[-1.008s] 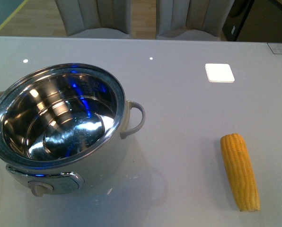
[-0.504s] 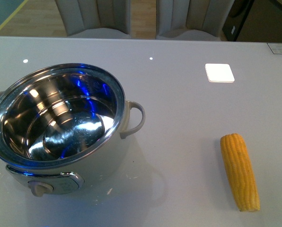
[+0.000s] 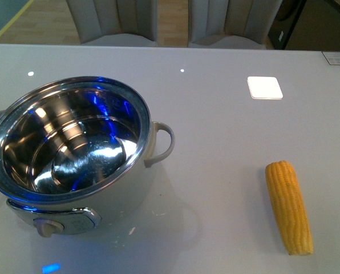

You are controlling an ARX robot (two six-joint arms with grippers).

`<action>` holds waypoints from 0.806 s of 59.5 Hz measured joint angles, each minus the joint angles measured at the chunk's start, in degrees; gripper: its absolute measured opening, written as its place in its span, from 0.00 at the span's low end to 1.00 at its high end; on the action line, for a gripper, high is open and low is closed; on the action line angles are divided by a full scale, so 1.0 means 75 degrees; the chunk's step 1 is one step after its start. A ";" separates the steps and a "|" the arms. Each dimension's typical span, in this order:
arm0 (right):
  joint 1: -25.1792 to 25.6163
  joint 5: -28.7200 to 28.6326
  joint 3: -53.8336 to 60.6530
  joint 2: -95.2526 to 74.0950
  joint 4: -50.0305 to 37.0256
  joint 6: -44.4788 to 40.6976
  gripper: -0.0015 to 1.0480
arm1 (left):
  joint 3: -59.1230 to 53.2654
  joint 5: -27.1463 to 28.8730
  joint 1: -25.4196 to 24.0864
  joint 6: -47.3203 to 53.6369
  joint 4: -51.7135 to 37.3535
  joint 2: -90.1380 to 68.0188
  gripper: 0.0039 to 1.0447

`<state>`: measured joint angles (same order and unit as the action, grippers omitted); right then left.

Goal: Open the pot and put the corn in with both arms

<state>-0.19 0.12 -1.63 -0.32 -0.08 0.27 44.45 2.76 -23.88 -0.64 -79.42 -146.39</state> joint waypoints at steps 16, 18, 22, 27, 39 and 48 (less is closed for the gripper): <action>0.0000 0.0000 0.0000 0.0000 0.0000 0.0000 0.92 | 0.0017 0.0003 0.0000 -0.0009 -0.0035 -0.0344 0.40; 0.0000 0.0000 0.0000 0.0000 0.0000 0.0000 0.92 | 0.0020 0.0000 0.0000 -0.0009 -0.0041 -0.0347 0.40; 0.0000 0.0000 0.0000 0.0000 0.0000 0.0000 0.92 | 0.0020 0.0000 0.0000 -0.0009 -0.0041 -0.0353 0.40; 0.0000 0.0000 0.0000 0.0000 0.0000 0.0000 0.92 | 0.0023 0.0003 0.0000 -0.0009 -0.0041 -0.0356 0.40; 0.0000 0.0003 0.0000 0.0000 0.0000 0.0000 0.92 | 0.0026 0.0003 0.0000 -0.0035 -0.0050 -0.0356 0.70; 0.0000 0.0000 0.0000 0.0000 0.0000 0.0000 0.92 | 0.0026 0.0003 0.0000 -0.0035 -0.0052 -0.0356 0.93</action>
<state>-0.19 0.12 -1.63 -0.32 -0.08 0.27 44.64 2.79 -23.88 -0.91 -79.81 -149.05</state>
